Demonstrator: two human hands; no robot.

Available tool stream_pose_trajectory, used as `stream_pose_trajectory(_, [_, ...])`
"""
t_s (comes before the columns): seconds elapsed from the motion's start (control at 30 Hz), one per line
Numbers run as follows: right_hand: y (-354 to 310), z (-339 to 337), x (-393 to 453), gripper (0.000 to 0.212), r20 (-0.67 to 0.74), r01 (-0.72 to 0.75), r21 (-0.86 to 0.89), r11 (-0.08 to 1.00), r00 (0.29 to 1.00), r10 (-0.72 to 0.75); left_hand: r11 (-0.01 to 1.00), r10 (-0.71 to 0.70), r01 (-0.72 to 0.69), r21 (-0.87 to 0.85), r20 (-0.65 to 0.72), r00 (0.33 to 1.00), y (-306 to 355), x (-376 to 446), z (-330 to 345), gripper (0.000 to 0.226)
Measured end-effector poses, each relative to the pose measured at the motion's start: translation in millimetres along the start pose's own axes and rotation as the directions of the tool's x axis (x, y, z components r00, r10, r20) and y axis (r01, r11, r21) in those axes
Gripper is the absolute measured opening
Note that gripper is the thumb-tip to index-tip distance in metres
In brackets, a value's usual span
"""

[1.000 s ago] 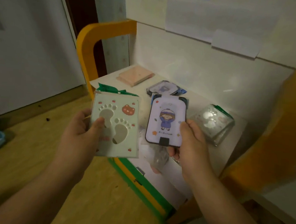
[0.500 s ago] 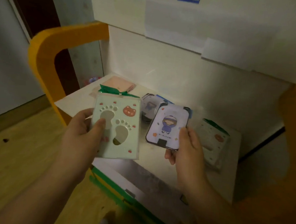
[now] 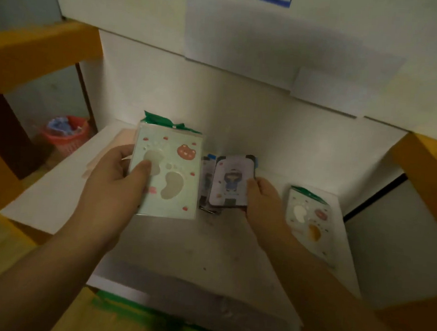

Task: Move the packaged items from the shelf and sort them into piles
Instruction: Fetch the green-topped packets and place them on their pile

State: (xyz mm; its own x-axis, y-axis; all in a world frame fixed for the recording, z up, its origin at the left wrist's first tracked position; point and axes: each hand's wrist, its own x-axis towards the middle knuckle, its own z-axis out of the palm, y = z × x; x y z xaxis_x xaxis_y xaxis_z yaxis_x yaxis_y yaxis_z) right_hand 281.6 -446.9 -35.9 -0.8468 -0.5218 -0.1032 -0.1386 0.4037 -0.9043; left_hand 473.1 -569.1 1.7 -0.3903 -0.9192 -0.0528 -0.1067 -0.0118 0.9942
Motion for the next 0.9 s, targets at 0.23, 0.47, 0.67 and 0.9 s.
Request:
stream_pose_trajectory(0.23, [-0.4,16.5,15.4,0.023,-0.013,0.0,-0.47,0.882,1.0,-0.008,0.999,-0.02,0.023,-0.048,0.061,0.998,-3.7,35.8,-9.6,0.017])
stream_pose_trajectory(0.47, [-1.6,26.6,7.2,0.029,0.063,-0.002,-0.537,0.844,0.997,0.042,1.0,-0.011,0.013,-0.013,0.138,0.99,-10.1,51.3,-10.2,0.025])
stream_pose_trajectory(0.67, [-1.9,10.6,-7.0,0.058,-0.066,-0.052,-0.575,0.816,0.998,0.017,1.0,-0.007,0.011,-0.017,0.204,0.979,-11.4,56.3,5.9,0.022])
stream_pose_trajectory(0.9, [1.8,-43.7,-46.3,0.048,-0.228,-0.002,-0.636,0.772,0.956,-0.186,0.998,-0.011,0.031,-0.05,0.365,0.931,-18.2,41.0,60.1,0.022])
